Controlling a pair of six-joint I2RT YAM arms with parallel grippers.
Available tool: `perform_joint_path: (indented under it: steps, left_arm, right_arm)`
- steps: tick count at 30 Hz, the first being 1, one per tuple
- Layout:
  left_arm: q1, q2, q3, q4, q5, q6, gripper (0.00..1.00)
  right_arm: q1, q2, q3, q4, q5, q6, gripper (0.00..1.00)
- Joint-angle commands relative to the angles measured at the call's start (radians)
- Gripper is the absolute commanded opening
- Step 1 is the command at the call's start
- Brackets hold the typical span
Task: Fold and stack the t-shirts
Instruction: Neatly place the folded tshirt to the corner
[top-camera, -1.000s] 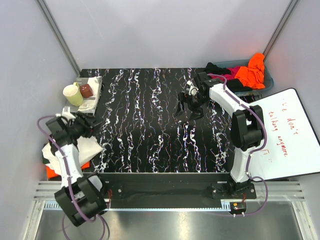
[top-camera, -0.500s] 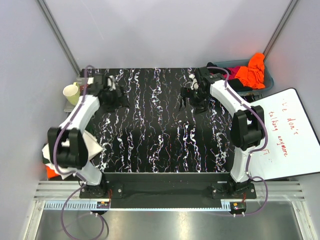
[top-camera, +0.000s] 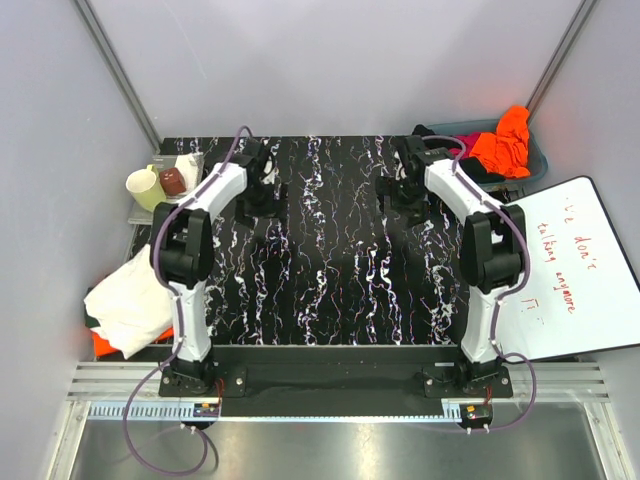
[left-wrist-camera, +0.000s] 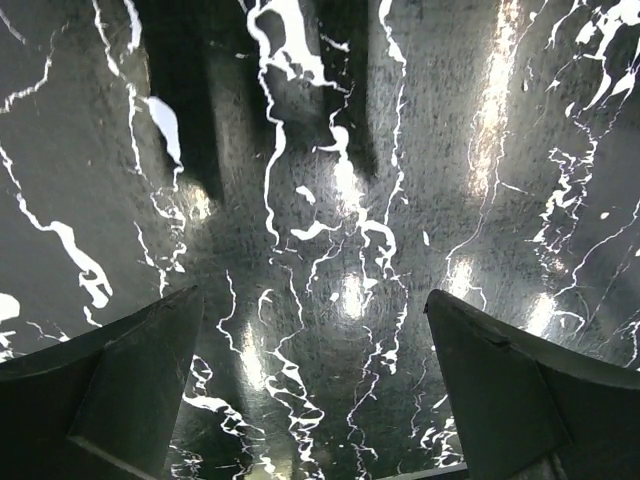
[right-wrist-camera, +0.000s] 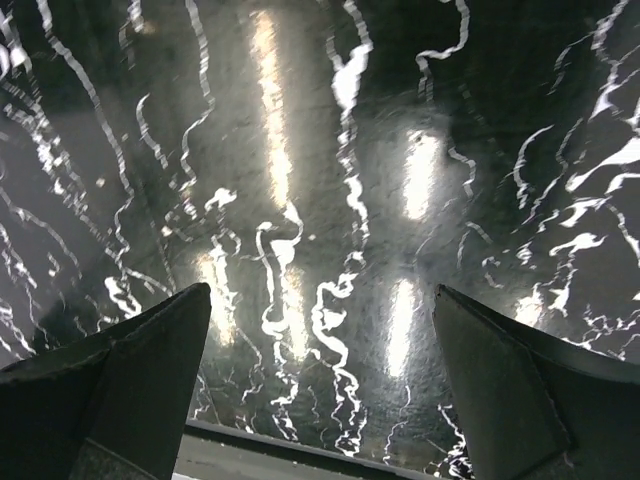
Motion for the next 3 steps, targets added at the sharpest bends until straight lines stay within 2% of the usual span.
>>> perform_joint_path:
  steps: [1, 3]
  left_arm:
    - [-0.001, 0.001, 0.076, -0.031, 0.029, 0.064, 0.99]
    - [-0.001, 0.004, 0.111, -0.033, -0.004, 0.068, 0.99]
  right_arm:
    - [-0.026, 0.03, 0.057, 0.045, 0.017, 0.021, 1.0]
    - [-0.027, 0.041, 0.077, 0.048, 0.008, 0.021, 1.0]
